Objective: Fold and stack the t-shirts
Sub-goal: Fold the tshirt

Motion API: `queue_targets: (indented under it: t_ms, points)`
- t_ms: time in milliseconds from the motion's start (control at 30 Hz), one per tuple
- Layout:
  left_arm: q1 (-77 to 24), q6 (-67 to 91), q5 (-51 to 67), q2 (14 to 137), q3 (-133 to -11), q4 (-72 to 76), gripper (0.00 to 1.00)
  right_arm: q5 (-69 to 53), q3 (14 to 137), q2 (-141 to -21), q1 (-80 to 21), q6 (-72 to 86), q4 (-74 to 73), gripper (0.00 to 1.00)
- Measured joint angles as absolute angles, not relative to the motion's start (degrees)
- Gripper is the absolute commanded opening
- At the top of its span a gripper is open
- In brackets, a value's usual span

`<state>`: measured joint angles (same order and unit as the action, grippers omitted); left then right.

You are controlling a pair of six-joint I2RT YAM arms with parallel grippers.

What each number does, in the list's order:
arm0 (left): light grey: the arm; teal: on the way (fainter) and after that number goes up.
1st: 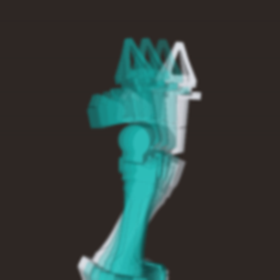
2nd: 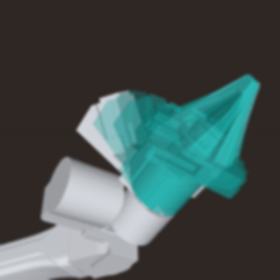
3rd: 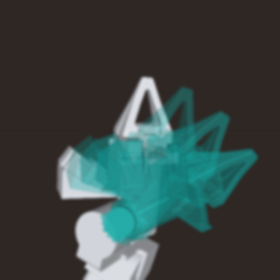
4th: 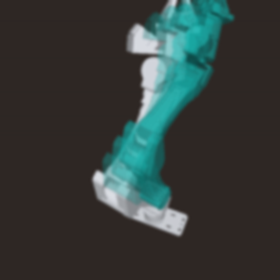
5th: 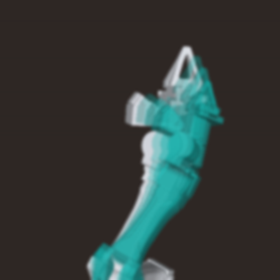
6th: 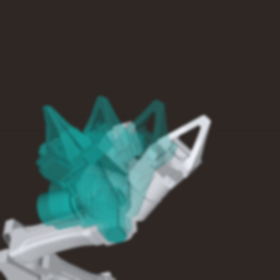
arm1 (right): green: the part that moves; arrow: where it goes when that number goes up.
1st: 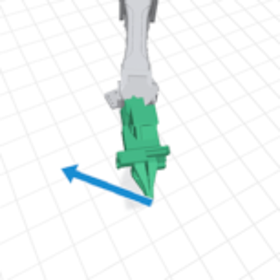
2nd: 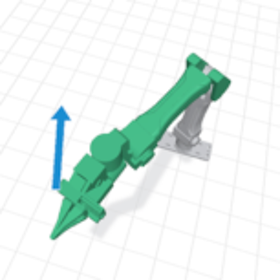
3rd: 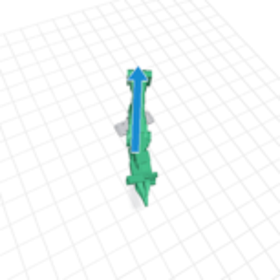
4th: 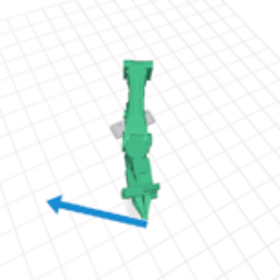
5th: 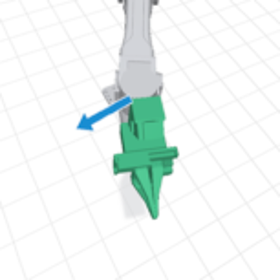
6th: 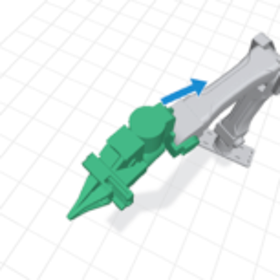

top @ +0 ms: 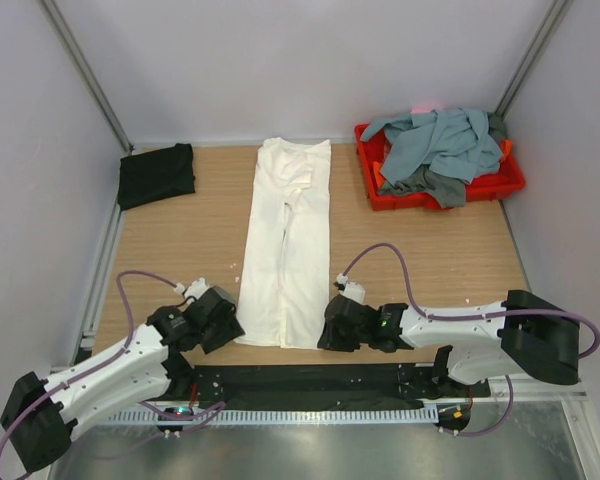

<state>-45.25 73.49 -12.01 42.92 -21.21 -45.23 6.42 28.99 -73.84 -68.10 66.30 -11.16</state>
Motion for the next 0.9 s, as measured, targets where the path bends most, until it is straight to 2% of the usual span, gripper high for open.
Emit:
queue_targets:
  t_ms: [100,200,233,333,367,633,900]
  points:
    - [-45.3,73.3,-12.0,44.6,-21.2,-43.1,0.50,6.4,28.9,-73.8,-68.1,66.3,-11.1,0.30]
    - [-45.3,73.4,-12.0,45.8,-21.1,-41.7,0.32,6.4,28.7,-73.8,-68.1,66.3,-10.5,0.28]
    - [-45.3,73.4,-11.9,45.9,-21.1,-41.4,0.20,6.4,28.5,-73.7,-68.1,66.3,-10.3,0.23]
    - [-45.3,73.5,-11.7,46.0,-20.5,-40.6,0.00,6.5,27.7,-73.5,-68.1,66.3,-9.5,0.08]
    - [-45.3,73.5,-11.6,45.7,-20.4,-40.4,0.00,6.6,27.4,-73.5,-68.1,66.4,-9.1,0.01]
    - [-48.1,74.5,-10.3,42.0,-18.6,-40.1,0.00,6.5,26.2,-71.8,-68.1,66.6,-9.5,0.02]
    - [-59.7,80.3,-10.0,41.6,-20.7,-43.2,0.00,6.7,22.2,-58.9,-69.4,67.0,-18.7,0.01]
